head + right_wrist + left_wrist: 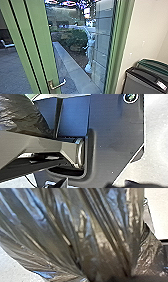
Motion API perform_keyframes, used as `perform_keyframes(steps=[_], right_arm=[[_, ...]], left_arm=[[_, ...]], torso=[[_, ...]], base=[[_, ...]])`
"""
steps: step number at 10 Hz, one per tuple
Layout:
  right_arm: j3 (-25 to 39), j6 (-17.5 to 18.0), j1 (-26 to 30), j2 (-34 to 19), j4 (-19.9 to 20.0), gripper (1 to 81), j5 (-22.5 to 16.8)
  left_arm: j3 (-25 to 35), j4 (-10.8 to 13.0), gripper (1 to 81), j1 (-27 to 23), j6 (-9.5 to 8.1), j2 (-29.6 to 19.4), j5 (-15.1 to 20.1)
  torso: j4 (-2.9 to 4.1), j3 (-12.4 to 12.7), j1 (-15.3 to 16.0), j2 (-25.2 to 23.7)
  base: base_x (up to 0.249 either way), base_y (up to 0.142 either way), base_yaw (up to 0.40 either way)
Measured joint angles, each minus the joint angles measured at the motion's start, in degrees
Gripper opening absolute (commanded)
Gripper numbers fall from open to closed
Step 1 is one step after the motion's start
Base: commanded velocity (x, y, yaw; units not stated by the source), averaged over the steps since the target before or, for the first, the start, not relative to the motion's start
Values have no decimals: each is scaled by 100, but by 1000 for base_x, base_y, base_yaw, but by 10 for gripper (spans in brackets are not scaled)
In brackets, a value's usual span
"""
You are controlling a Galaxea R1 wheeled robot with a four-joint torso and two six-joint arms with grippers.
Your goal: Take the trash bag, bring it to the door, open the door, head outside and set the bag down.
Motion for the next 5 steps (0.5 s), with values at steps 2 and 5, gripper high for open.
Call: perform_keyframes(steps=[2,5], right_arm=[[0,0,0,0,0,811,1],[0,0,2,0,0,811,1]], left_arm=[[0,0,10,21,0,17,-146],[0,0,10,49,0,28,-172]], torso=[[0,0,0,0],[0,0,0,-2]], base=[[0,0,0],[0,0,0]])
